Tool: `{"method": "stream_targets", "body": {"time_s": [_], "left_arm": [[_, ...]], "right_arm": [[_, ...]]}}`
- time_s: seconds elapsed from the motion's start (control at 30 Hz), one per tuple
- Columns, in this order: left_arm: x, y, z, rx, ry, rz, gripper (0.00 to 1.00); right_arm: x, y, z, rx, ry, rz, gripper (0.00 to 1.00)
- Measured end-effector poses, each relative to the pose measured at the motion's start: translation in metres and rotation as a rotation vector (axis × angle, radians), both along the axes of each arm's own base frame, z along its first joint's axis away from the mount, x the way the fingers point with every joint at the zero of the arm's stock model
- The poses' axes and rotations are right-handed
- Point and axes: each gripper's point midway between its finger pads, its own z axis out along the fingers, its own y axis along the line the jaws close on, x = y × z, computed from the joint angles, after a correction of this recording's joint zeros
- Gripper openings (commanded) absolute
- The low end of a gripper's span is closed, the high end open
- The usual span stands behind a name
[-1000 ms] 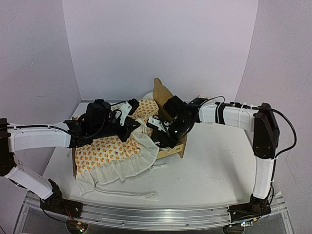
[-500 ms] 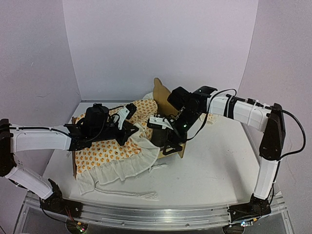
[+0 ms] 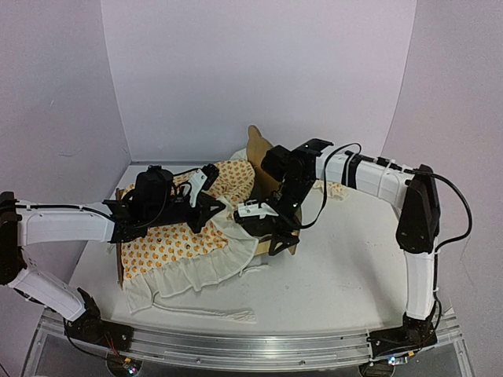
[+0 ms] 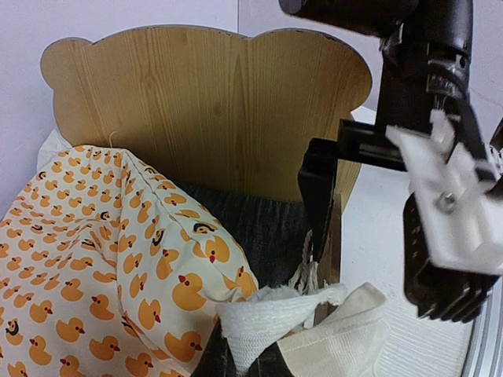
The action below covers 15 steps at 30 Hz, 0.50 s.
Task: Set up the pet bed
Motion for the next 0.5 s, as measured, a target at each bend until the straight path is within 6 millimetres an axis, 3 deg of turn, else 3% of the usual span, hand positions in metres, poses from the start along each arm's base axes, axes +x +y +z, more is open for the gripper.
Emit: {"method": "stream_targets", "body": {"time_s": [0.17,0.5], "left_arm": [[0.002,0.003,0.0,-0.01,0.006,0.003,0.0],[0.006,0.01,-0.006,-0.003,0.018,0.018,0.0]], "right_arm": [[0.007,-0.005,-0.025,-0.07,0.0,-0.011,0.96],[0.017,-0.01,-0.048,-0.123,-0.037,-0.033,0.83]]}}
